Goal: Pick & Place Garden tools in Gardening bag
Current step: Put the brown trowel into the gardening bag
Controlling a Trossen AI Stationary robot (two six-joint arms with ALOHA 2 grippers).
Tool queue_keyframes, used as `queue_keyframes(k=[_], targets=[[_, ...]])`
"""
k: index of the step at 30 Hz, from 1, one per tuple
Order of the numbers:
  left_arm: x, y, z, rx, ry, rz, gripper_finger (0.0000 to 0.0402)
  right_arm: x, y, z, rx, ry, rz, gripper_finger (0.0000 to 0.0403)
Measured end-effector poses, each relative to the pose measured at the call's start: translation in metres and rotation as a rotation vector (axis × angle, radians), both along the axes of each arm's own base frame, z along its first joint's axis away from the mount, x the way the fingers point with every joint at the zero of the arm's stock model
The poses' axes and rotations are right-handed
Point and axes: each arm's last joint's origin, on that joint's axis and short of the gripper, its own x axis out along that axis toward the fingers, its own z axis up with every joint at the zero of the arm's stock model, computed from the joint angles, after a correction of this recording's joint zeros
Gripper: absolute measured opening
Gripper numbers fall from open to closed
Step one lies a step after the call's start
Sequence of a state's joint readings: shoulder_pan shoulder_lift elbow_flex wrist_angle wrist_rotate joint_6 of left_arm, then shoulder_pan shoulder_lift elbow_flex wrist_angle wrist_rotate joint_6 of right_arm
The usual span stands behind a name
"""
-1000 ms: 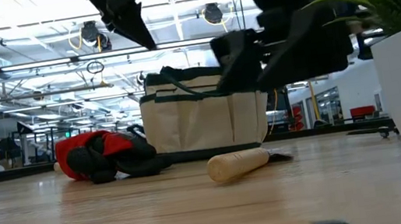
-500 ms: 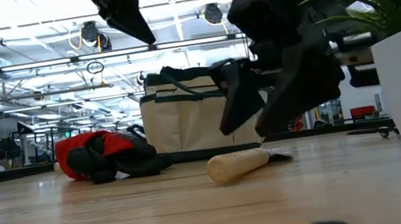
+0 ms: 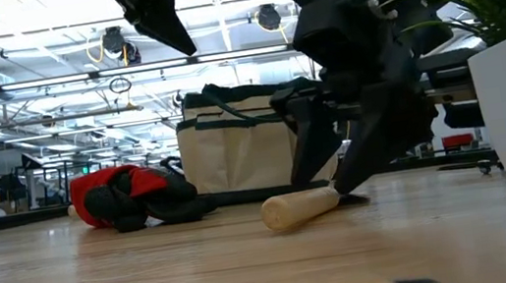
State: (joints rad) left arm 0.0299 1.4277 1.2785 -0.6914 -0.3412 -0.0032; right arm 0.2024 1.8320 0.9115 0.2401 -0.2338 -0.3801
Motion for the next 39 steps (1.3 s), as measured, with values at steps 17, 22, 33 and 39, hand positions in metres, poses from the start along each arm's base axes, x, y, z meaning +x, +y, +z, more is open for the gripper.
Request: queue_keyframes(k=[17,22,33,39], targets=[[0.0,0.0,0.0,-0.001,-0.002,0.002,0.0086,0.006,-0.009,-0.023,0.0,0.018,0.045,0.0186],[0.0,0.0,0.0,-0.001,-0.002,0.002,0.0086,0.006,-0.019,-0.024,-0.017,0.014,0.063,0.0143],[0.0,0.0,0.0,-0.003,-0.003,0.004,0.0086,0.006,-0.026,-0.025,-0.007,0.039,0.059,0.0063],[0.0,0.0,0.0,-0.004,-0.002,0.005,0.0086,0.006,-0.026,-0.021,-0.014,0.032,0.037,0.0075]])
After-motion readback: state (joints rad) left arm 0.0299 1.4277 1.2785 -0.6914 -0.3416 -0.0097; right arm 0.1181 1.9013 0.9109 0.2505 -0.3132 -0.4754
